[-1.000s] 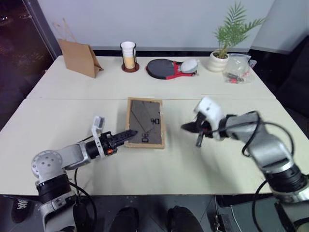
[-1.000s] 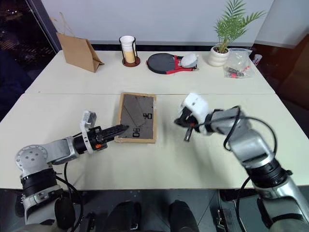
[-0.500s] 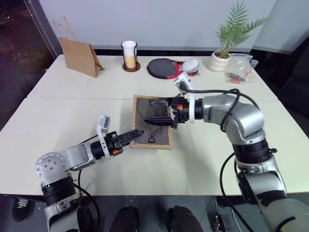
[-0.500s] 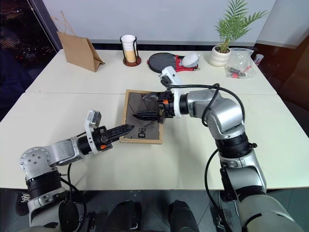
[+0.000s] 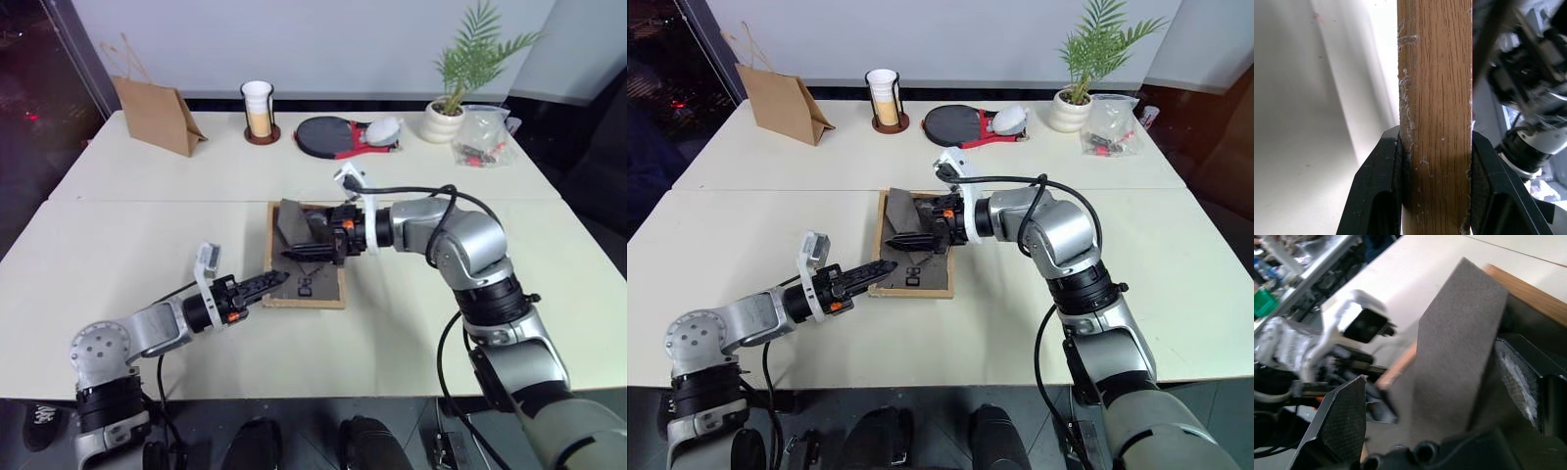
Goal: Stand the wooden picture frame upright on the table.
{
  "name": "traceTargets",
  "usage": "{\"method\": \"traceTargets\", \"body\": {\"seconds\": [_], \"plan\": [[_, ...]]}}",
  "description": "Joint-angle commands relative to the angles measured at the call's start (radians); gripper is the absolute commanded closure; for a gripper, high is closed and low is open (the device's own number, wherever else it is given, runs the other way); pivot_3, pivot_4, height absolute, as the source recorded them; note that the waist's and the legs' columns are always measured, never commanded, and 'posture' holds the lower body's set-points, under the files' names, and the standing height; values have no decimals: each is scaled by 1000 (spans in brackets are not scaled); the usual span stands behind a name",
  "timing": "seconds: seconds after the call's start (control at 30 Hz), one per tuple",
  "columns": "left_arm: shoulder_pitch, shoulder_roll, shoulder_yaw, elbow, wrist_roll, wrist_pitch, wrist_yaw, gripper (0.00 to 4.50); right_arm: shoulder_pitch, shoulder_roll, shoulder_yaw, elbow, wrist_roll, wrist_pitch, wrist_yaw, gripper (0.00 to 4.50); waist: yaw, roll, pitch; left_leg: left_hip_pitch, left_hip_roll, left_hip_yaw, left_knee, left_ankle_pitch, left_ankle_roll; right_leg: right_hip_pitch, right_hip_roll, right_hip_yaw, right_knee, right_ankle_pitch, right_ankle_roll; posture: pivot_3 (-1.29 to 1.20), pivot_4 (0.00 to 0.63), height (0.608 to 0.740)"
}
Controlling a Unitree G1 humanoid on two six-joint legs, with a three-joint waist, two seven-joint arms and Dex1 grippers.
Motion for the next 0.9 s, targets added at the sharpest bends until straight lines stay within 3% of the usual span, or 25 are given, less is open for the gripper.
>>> {"method": "traceTargets", "body": {"seconds": [0.03,0.33,0.47,0.53,0.67,0.8,0.9], "plan": [[0,25,-15,-1,-29,-42,-40,3473,-20,-15,-46,-84,46,19,-5,50,0,0,0,0,0,0,0,0,0,0,0,0,0,0,0,0,150,740],[-16,68,-38,65,-22,-100,-60,3473,-1,-68,-162,-223,162,147,-72,50,1,0,0,0,0,0,-2,0,0,0,-1,0,-2,-1,-3,0,150,740],[-28,81,-48,74,-31,-106,-62,3473,12,-114,-144,-255,140,136,-94,50,-1,0,0,0,0,0,-2,0,0,-1,-1,0,-2,-1,-3,0,150,740],[-35,93,-51,64,-61,-99,-59,3473,44,-225,-69,-232,-20,-56,-80,50,3,0,0,-1,0,0,-2,0,0,-1,-1,0,-2,-2,-3,0,150,740],[-35,121,-62,48,-141,-91,-37,3473,103,-399,53,-72,-385,-640,-121,50,3,0,0,-2,-2,2,-2,0,0,-1,-2,1,-5,-2,-3,0,150,740],[-25,143,-91,37,-227,-103,2,3473,114,-434,115,160,-639,-1194,-261,50,-5,0,0,-2,-1,4,-3,0,1,-1,-1,3,-6,-2,-3,0,150,740],[-17,152,-120,27,-288,-125,40,3473,88,-414,174,311,-860,-1553,-467,50,-5,0,0,-1,0,5,-3,1,-1,-2,2,4,-5,0,0,0,150,740]]}}
